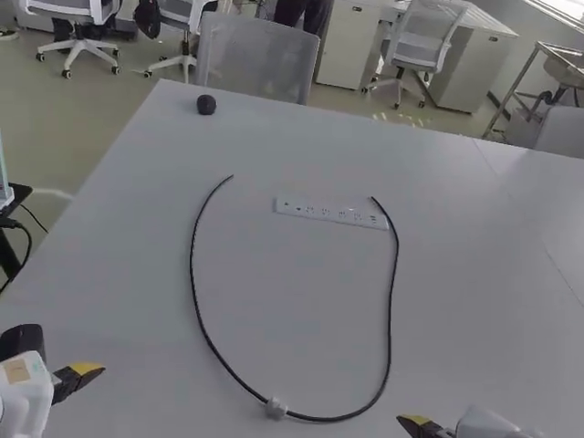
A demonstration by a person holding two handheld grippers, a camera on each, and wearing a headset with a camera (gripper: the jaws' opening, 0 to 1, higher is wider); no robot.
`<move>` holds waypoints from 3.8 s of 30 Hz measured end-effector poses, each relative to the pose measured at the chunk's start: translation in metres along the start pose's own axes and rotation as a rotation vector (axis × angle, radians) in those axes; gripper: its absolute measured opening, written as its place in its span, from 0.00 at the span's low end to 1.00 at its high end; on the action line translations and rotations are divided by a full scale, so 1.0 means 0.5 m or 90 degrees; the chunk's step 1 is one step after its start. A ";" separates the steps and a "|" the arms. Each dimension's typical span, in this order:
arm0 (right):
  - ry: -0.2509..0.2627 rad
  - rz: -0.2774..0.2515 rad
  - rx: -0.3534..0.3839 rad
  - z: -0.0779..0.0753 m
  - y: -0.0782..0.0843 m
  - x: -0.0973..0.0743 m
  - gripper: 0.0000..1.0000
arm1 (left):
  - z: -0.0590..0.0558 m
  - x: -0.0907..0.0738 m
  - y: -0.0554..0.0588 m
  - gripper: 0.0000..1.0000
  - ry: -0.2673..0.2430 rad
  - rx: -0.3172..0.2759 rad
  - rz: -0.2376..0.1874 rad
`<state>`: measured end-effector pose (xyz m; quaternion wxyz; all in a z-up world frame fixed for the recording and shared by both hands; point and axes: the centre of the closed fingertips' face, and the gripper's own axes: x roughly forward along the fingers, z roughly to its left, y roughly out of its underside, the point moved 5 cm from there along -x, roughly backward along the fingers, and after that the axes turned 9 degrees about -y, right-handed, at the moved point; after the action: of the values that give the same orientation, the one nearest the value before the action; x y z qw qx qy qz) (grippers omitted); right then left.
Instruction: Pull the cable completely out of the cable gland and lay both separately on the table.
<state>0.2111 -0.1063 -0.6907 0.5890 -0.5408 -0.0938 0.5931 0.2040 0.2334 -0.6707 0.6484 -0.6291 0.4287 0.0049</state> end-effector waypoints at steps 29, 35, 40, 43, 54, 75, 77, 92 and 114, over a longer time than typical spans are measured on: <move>0.009 -0.001 -0.041 -0.053 -0.132 0.006 0.91 | -0.034 0.061 -0.050 0.98 0.011 0.045 0.009; -0.010 0.059 -0.062 -0.068 -0.141 0.033 0.85 | -0.052 0.077 -0.049 0.96 0.022 0.036 0.017; -0.030 0.109 -0.098 -0.069 -0.146 0.060 0.81 | -0.067 0.086 -0.041 0.96 0.027 0.034 0.018; -0.039 0.128 -0.108 -0.070 -0.149 0.076 0.79 | -0.068 0.087 -0.038 0.96 0.029 0.037 0.022; -0.071 0.212 -0.154 -0.067 -0.148 0.154 0.69 | -0.061 0.092 -0.033 0.94 0.033 0.039 0.027; -0.117 0.351 -0.207 -0.069 -0.092 0.253 0.51 | -0.050 0.092 -0.013 0.93 0.027 0.063 0.047; -0.121 0.360 -0.210 -0.070 -0.087 0.261 0.49 | -0.049 0.093 -0.013 0.93 0.026 0.062 0.045; -0.145 0.401 -0.200 -0.081 -0.040 0.311 0.37 | -0.051 0.091 -0.006 0.92 0.030 0.063 0.052; -0.162 0.423 -0.202 -0.075 -0.029 0.331 0.14 | -0.040 0.090 -0.002 0.90 0.041 0.070 0.059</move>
<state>0.2941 0.0104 -0.7829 0.2578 -0.5480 -0.0763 0.7921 0.2220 0.1929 -0.6919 0.6669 -0.5719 0.4775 -0.0091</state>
